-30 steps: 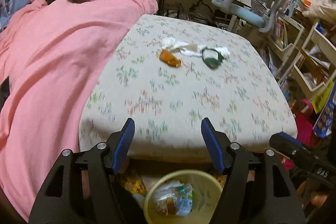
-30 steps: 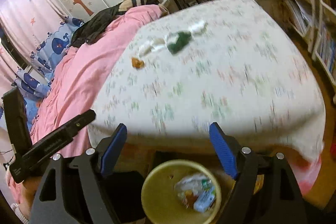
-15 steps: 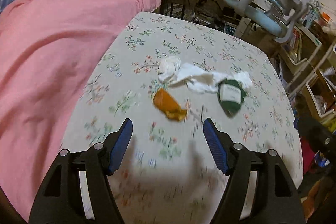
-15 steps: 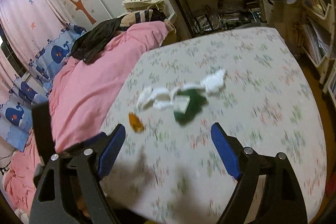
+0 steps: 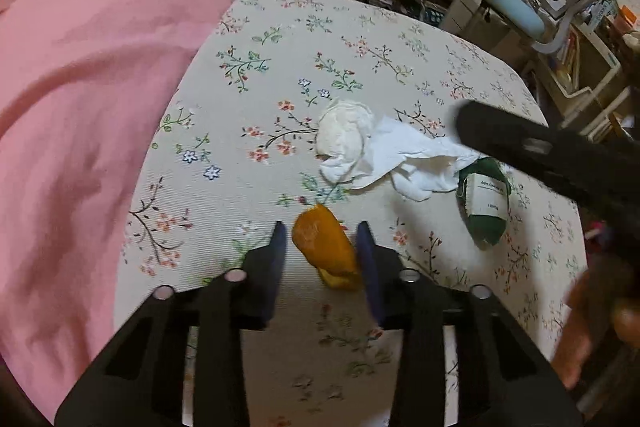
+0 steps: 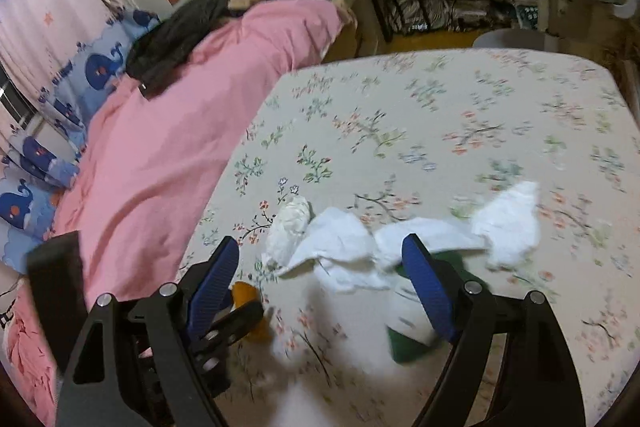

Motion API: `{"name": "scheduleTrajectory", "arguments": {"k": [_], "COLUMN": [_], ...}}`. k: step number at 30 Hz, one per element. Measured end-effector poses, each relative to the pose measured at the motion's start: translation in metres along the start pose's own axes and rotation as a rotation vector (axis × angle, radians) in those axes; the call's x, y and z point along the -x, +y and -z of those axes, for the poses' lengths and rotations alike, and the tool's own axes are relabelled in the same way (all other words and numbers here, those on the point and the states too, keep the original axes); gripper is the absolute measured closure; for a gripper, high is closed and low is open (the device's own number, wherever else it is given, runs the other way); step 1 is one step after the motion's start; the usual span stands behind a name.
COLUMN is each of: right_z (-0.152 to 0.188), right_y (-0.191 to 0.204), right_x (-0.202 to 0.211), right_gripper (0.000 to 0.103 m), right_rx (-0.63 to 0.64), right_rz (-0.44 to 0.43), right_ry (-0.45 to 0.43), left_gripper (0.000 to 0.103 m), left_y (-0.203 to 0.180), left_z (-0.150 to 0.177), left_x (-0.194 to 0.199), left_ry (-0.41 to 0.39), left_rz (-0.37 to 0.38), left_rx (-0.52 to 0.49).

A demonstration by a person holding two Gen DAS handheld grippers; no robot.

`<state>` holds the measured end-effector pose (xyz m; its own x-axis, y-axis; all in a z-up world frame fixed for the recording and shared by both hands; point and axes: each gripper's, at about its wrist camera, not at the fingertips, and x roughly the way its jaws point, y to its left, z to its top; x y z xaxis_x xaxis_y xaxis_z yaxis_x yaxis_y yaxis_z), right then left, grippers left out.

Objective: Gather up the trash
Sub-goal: 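Grasp the orange crust with the left gripper while the right gripper grasps the white tissue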

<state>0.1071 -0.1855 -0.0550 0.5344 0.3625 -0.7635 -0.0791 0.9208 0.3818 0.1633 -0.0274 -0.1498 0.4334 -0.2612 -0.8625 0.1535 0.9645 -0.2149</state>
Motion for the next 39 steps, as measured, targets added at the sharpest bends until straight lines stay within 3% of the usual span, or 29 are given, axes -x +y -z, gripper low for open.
{"name": "scheduleTrajectory", "arguments": {"k": [5, 8, 15, 17, 21, 23, 27, 31, 33, 39], "right_z": [0.001, 0.005, 0.019, 0.017, 0.009, 0.003, -0.015, -0.028, -0.029, -0.002], "right_y": [0.024, 0.031, 0.030, 0.029, 0.021, 0.011, -0.009, -0.012, -0.007, 0.023], "right_x": [-0.029, -0.042, -0.045, -0.044, -0.039, -0.029, -0.008, 0.004, -0.003, -0.039], "right_gripper": [0.022, 0.022, 0.033, 0.033, 0.033, 0.031, 0.031, 0.031, 0.031, 0.031], "right_rx": [0.058, 0.092, 0.116, 0.111, 0.058, -0.005, -0.113, -0.094, -0.062, 0.013], "right_rz": [0.061, 0.147, 0.250, 0.237, 0.109, 0.018, -0.054, -0.047, 0.006, 0.112], "right_ry": [0.069, 0.078, 0.011, 0.014, 0.041, 0.016, -0.039, -0.034, 0.017, 0.114], "left_gripper": [0.074, 0.074, 0.074, 0.074, 0.074, 0.074, 0.074, 0.074, 0.074, 0.074], "left_y": [0.002, 0.003, 0.014, 0.013, 0.011, 0.011, 0.011, 0.008, 0.007, 0.007], "left_z": [0.000, 0.000, -0.001, 0.000, 0.001, 0.002, 0.002, 0.002, 0.002, 0.002], "left_x": [0.000, 0.000, 0.003, 0.003, 0.004, 0.004, 0.004, 0.004, 0.004, 0.005], "left_ry": [0.024, 0.029, 0.037, 0.035, 0.034, 0.032, 0.032, 0.035, 0.038, 0.043], "left_rz": [0.014, 0.001, -0.004, -0.011, -0.016, -0.016, -0.020, -0.029, -0.040, -0.038], "left_rx": [-0.021, -0.033, -0.009, -0.017, -0.024, -0.023, -0.028, -0.036, -0.049, -0.051]}}
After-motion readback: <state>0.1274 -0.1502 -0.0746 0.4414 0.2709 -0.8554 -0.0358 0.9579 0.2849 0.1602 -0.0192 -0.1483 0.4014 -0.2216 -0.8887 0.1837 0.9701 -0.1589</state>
